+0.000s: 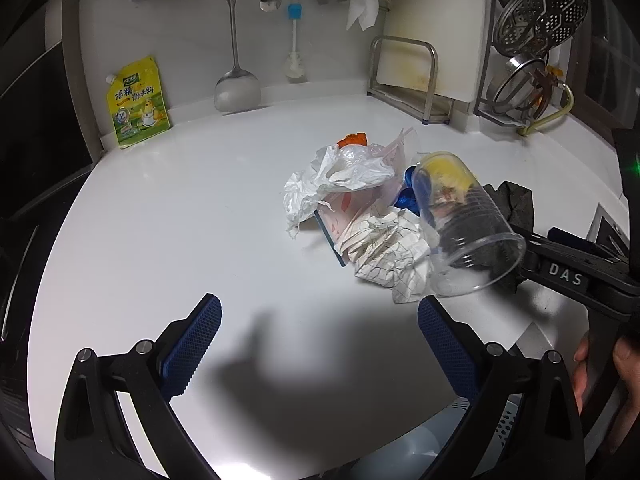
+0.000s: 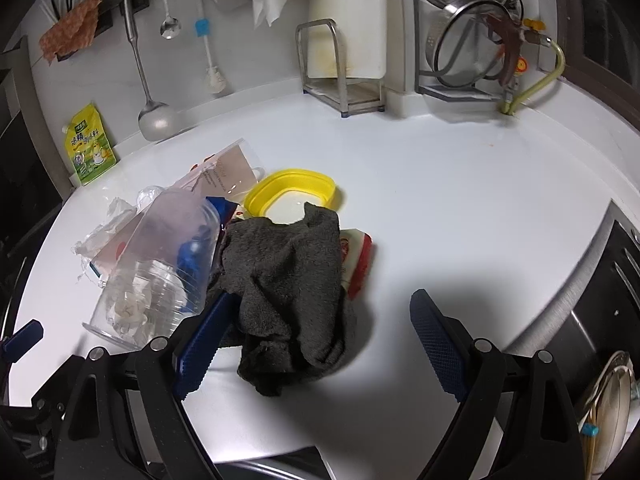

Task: Collect trash
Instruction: 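Reach the right gripper to the dark grey cloth and grasp it, then grasp the clear plastic cup with the left gripper while the right gripper holds the cloth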

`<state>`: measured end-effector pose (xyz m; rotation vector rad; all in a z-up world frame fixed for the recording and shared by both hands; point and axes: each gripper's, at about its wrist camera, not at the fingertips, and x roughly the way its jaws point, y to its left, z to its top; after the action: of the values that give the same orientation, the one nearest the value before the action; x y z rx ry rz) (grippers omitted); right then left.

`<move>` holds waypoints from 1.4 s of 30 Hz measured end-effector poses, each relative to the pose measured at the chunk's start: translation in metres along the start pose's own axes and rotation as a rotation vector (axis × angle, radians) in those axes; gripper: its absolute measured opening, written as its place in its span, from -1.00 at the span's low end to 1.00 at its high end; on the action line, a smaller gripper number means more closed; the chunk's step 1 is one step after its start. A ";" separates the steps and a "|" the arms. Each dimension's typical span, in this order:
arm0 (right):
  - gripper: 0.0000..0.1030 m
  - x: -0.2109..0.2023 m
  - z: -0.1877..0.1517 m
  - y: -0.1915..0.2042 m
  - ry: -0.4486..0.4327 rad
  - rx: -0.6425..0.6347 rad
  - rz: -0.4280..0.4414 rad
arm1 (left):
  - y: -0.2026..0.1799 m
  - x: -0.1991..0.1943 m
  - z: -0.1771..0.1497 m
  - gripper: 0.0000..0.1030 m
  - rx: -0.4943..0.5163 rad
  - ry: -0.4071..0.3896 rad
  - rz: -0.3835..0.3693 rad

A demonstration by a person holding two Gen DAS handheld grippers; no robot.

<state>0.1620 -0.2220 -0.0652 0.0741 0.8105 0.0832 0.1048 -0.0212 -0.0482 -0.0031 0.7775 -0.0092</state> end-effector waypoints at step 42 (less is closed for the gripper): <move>-0.55 -0.090 -0.032 -0.101 -0.151 0.244 0.163 | -0.090 0.007 -0.008 0.88 0.128 -0.069 -0.065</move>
<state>0.0813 -0.3301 -0.0322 0.3730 0.6597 0.1303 0.1037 -0.1112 -0.0580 0.0919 0.7062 -0.1200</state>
